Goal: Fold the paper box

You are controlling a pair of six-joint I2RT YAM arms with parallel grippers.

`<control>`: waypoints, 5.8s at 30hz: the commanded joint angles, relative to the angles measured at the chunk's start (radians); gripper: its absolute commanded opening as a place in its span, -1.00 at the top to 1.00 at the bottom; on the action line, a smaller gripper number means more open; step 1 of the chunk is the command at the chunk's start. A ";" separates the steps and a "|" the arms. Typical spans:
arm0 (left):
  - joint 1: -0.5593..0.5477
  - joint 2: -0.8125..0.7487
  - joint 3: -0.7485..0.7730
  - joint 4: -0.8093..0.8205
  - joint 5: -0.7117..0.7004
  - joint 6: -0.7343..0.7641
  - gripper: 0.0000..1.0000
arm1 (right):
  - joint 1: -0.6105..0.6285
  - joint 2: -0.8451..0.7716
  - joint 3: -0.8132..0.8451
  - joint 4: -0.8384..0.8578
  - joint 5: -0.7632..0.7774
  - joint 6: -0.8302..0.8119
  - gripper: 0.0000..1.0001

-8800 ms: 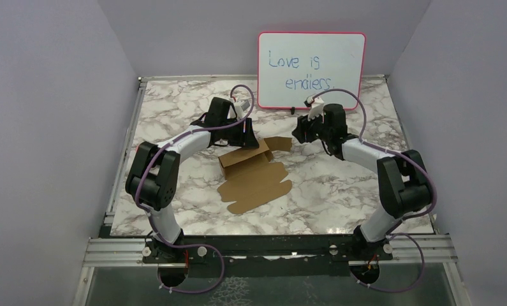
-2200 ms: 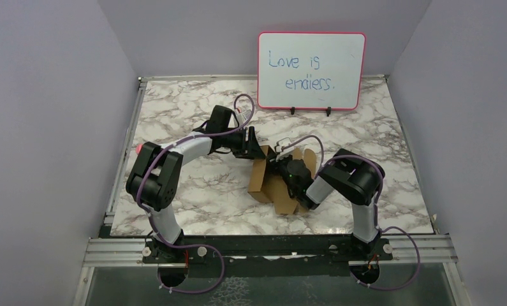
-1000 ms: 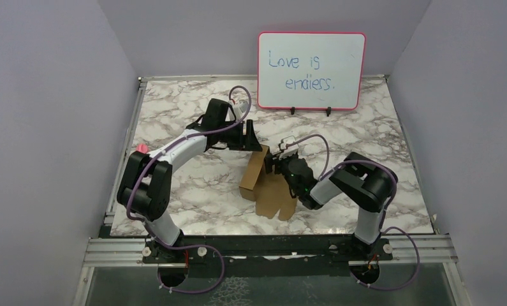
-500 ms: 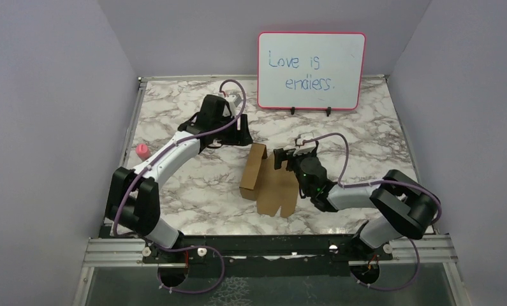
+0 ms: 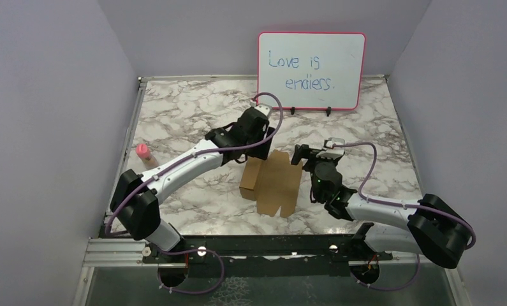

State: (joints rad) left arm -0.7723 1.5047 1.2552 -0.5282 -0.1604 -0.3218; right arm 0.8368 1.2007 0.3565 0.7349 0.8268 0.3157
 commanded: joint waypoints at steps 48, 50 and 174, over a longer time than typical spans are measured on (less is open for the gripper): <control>0.101 0.079 -0.143 0.061 -0.119 -0.078 0.18 | 0.002 -0.096 0.000 -0.078 -0.045 0.056 -1.00; 0.144 0.044 -0.196 0.110 -0.061 -0.099 0.18 | 0.002 -0.109 -0.001 -0.082 -0.057 0.053 -1.00; 0.559 -0.695 -0.461 0.151 0.127 0.184 -0.88 | -0.033 0.635 1.343 -1.388 -1.194 -1.100 0.82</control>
State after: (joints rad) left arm -0.2413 0.8146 0.8127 -0.3996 -0.0807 -0.1612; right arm 0.8280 1.7836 1.6268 -0.6670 -0.2096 -0.6613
